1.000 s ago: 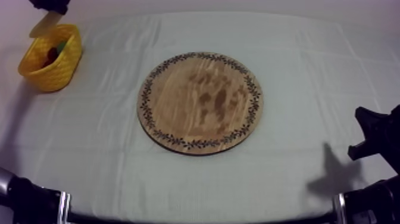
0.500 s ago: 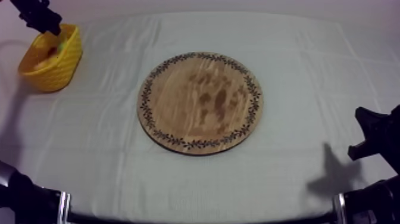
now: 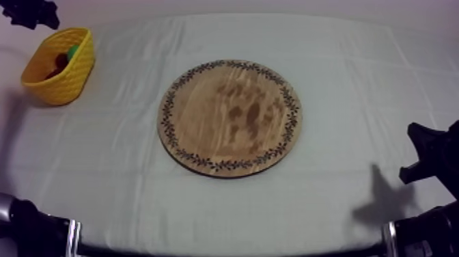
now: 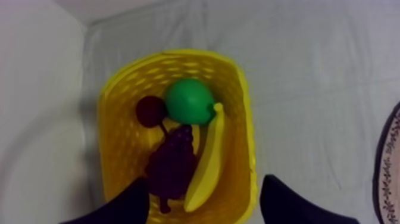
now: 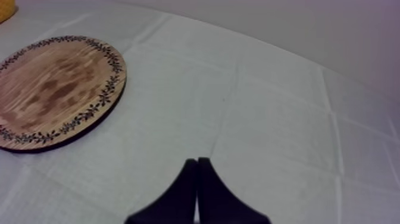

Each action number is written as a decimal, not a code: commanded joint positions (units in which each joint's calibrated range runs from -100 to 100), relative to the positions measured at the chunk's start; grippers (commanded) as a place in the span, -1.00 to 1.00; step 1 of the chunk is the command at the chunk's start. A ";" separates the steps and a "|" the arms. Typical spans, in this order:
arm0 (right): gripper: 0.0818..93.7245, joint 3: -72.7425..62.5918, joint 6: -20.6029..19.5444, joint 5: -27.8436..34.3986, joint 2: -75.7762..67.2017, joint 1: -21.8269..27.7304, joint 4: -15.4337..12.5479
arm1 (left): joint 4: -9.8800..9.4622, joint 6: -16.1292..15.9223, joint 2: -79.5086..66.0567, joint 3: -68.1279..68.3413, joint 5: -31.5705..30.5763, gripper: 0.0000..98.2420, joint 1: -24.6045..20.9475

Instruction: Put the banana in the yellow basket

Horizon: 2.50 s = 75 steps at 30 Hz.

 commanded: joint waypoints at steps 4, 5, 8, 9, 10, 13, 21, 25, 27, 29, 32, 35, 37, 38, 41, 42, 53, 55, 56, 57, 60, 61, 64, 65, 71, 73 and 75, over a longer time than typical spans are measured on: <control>-1.00 -0.03 0.02 -0.02 0.03 -0.01 0.00 | 0.92 0.96 -16.15 9.45 -4.02 -0.06 0.11; -1.00 -0.03 0.02 -0.02 0.03 -0.01 0.00 | 1.03 1.45 -18.53 11.13 -5.16 -0.16 0.14; -1.00 -0.03 0.02 -0.02 0.03 -0.01 0.00 | 1.18 3.01 -25.45 16.25 -8.36 -0.47 0.19; -1.00 -0.03 0.02 -0.02 0.03 -0.01 0.00 | 1.22 3.44 -27.68 18.00 -9.34 -0.54 0.22; -1.00 -0.03 0.02 -0.02 0.03 -0.01 0.00 | 1.24 3.81 -29.89 19.80 -10.28 -0.60 0.28; -1.00 -0.03 0.02 -0.02 0.03 -0.01 0.00 | 1.28 4.73 -36.40 25.92 -13.56 -0.72 0.76; -1.00 -0.03 0.02 -0.02 0.03 -0.01 0.00 | 1.05 6.85 -53.21 45.88 -23.26 -0.84 3.17; -1.00 -0.03 0.02 -0.02 0.03 -0.01 0.00 | 0.99 7.50 -60.79 55.12 -26.49 -0.86 4.05; -1.00 -0.03 0.02 -0.02 0.03 -0.01 0.00 | 0.96 7.81 -64.40 59.62 -28.00 -0.87 4.68; -1.00 -0.03 0.02 -0.02 0.03 -0.01 0.00 | 0.93 8.21 -68.19 64.30 -29.62 -0.88 5.39; -1.00 -0.03 0.02 -0.02 0.03 -0.01 0.00 | 1.11 8.64 -74.04 71.01 -31.54 -0.91 6.36; -1.00 -0.03 0.02 -0.02 0.03 -0.01 0.00 | 1.35 9.33 -79.27 77.48 -32.93 -0.93 7.03; -1.00 -0.03 0.02 -0.02 0.03 -0.01 0.00 | 1.68 9.69 -82.78 81.56 -33.80 -0.93 7.25; -1.00 -0.03 0.04 -0.02 0.03 -0.01 0.00 | 1.83 9.87 -84.46 83.37 -34.09 -0.94 7.31; -1.00 -0.03 0.03 -0.02 0.03 -0.01 0.00 | 1.93 10.72 -89.44 88.29 -34.69 -0.94 7.67; -1.00 -0.03 0.03 -0.02 0.03 -0.01 0.00 | 1.92 11.06 -91.19 89.86 -34.96 -0.95 7.85; -1.00 -0.03 0.02 -0.02 0.03 -0.01 0.00 | 2.14 11.97 -104.97 100.16 -38.18 -1.00 8.08; -1.00 -0.03 0.02 -0.02 0.03 -0.01 0.00 | 1.84 12.21 -106.37 100.44 -38.09 -1.00 7.80; -1.00 -0.03 0.02 -0.02 0.03 -0.01 0.00 | 1.66 12.40 -107.08 100.51 -38.03 -1.00 7.74; -1.00 -0.03 0.02 -0.02 0.03 -0.01 0.00 | 1.48 12.59 -107.75 100.49 -37.85 -1.00 7.74; -1.00 -0.03 0.03 -0.02 0.03 -0.01 0.00 | 1.38 12.70 -108.78 100.46 -37.27 -1.00 7.84; -1.00 -0.03 0.03 -0.02 0.03 -0.01 0.00 | 1.35 12.71 -108.94 100.46 -37.17 -1.00 7.87; -1.00 -0.03 0.04 -0.02 0.03 -0.01 0.00 | 1.21 13.10 -109.19 100.45 -37.06 -1.00 7.93; -1.00 -0.03 0.03 -0.02 0.03 -0.01 0.00 | 1.18 13.24 -109.23 100.45 -37.05 -1.00 7.94; -1.00 -0.03 0.02 -0.02 0.03 -0.01 0.00 | 1.11 13.81 -109.31 100.45 -37.10 -1.00 7.96; -1.00 -0.03 0.02 -0.02 0.03 -0.01 0.00 | 1.11 13.94 -109.31 100.45 -37.10 -1.00 7.96; -1.00 -0.03 0.02 -0.02 0.03 -0.01 0.00 | 1.10 14.02 -109.31 100.45 -37.10 -1.00 7.96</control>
